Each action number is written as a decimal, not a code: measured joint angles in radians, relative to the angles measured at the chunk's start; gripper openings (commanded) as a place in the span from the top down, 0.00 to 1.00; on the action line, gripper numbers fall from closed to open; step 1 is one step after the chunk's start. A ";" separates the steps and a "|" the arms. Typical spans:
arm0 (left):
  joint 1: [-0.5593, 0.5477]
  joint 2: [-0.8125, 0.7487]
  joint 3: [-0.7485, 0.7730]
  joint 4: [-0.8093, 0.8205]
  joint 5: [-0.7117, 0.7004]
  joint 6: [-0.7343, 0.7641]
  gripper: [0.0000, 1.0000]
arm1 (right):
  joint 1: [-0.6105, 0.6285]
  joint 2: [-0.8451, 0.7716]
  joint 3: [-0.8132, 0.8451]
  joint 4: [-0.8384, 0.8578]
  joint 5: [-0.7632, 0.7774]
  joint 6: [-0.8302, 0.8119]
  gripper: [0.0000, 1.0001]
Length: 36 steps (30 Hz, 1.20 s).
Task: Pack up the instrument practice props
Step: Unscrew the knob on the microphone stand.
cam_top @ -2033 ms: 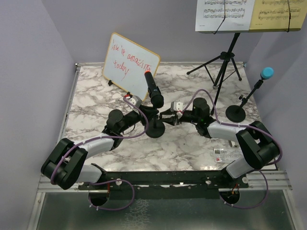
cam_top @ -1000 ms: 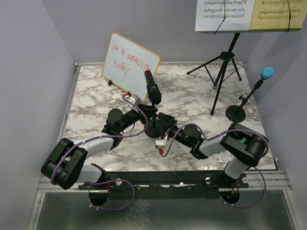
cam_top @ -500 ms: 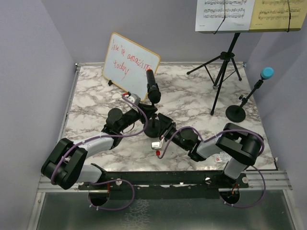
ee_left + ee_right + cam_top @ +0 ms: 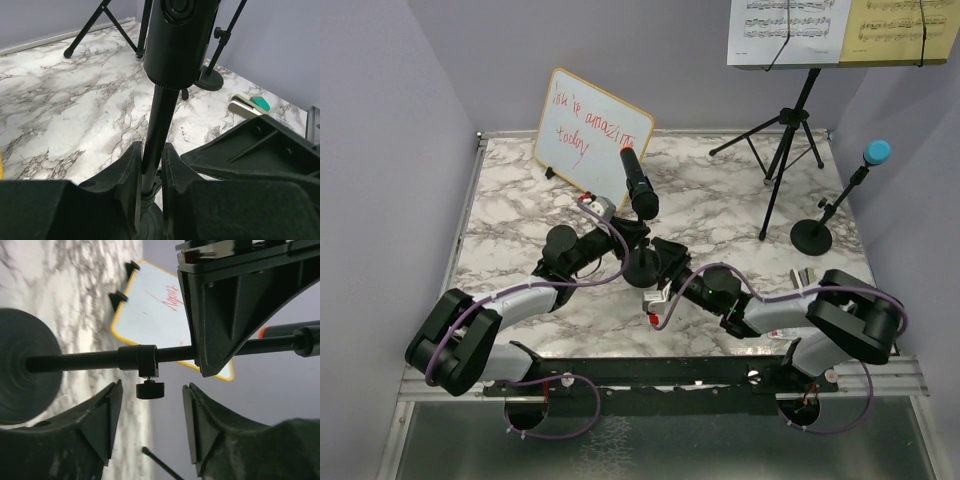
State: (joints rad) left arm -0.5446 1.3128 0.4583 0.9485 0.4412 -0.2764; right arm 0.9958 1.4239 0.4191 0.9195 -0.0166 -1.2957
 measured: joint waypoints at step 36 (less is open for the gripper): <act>0.002 -0.002 0.007 -0.016 0.034 0.023 1.00 | -0.186 -0.047 0.227 -0.503 -0.256 0.322 0.99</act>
State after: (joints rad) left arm -0.5430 1.3113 0.4656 0.9329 0.4755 -0.2535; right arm 0.8101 1.3769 0.6464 0.4168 -0.2726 -0.9741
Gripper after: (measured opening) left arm 0.224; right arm 0.155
